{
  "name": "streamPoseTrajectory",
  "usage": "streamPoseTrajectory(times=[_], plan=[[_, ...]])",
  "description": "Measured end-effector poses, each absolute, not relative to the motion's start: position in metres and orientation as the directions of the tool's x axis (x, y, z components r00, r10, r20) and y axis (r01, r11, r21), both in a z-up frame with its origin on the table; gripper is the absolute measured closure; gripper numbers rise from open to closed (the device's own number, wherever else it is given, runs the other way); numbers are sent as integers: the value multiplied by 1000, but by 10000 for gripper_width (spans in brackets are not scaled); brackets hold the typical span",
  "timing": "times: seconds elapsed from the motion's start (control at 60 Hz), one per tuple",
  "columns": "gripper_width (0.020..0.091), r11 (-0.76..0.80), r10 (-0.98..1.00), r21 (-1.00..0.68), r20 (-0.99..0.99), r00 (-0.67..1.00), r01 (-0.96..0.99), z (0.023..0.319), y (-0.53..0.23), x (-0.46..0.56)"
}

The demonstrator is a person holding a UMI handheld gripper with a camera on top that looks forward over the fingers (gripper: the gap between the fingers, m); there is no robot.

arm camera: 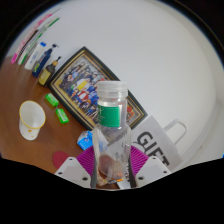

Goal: Pour water

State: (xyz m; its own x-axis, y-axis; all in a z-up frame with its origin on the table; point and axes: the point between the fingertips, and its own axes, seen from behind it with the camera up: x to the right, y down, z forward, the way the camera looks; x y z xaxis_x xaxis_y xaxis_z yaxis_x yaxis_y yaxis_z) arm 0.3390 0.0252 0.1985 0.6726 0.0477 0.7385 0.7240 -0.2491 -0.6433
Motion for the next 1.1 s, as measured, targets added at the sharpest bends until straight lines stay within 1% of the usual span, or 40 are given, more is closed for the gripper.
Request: streamPoseTrajectory(times=[0.083, 0.167, 0.283, 0.4, 0.483, 0.6, 0.717, 0.783, 0.833, 0.95, 1.017, 1.1], plan=[[660, -225, 87, -443, 878, 471, 868, 200, 38, 310], [660, -202, 115, -228, 960, 254, 952, 192, 51, 291], [661, -179, 143, 37, 990, -11, 983, 182, 60, 268], [658, -156, 152, 293, 951, -270, 943, 179, 67, 258], [657, -155, 179, 409, 907, -381, 899, 175, 69, 260], [657, -126, 183, 452, 886, -427, 883, 177, 69, 255], [657, -126, 179, 405, 907, -381, 906, 185, 67, 252], [660, -139, 182, 315, 940, -288, 939, 188, 66, 255], [657, -165, 185, 198, 969, -167, 966, 190, 65, 259], [660, -243, 169, -159, 964, 203, 957, 199, 57, 273], [659, -271, 146, -377, 893, 425, 886, 201, 55, 277], [658, -293, 119, -616, 736, 667, 731, 195, 53, 281]])
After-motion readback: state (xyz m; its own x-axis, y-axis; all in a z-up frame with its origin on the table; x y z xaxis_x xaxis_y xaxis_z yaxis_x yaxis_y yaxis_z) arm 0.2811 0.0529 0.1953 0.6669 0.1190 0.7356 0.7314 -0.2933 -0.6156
